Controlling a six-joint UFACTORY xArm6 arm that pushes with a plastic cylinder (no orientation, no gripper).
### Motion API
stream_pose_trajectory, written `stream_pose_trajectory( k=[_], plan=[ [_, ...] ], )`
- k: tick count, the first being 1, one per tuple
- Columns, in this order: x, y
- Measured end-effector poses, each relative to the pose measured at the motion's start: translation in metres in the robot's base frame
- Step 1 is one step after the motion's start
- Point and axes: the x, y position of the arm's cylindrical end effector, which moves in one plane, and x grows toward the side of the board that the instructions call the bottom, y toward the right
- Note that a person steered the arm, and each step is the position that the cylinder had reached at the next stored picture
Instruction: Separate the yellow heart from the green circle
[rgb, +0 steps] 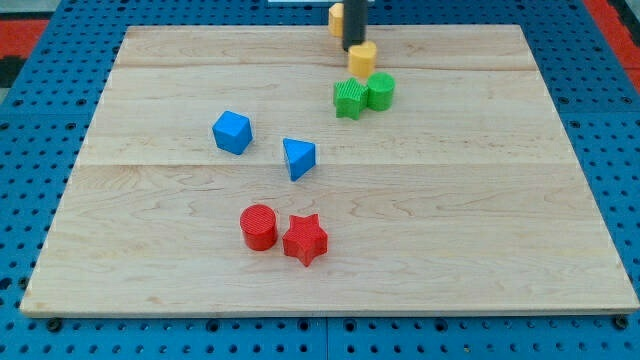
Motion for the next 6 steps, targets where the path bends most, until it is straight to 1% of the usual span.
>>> stream_pose_trajectory(
  k=[1,2,3,4,5,6],
  plan=[
    [0.023,0.051],
    [0.020,0.026],
    [-0.005,-0.020],
    [-0.003,-0.042],
    [0.013,-0.015],
    [0.034,-0.009]
  ],
)
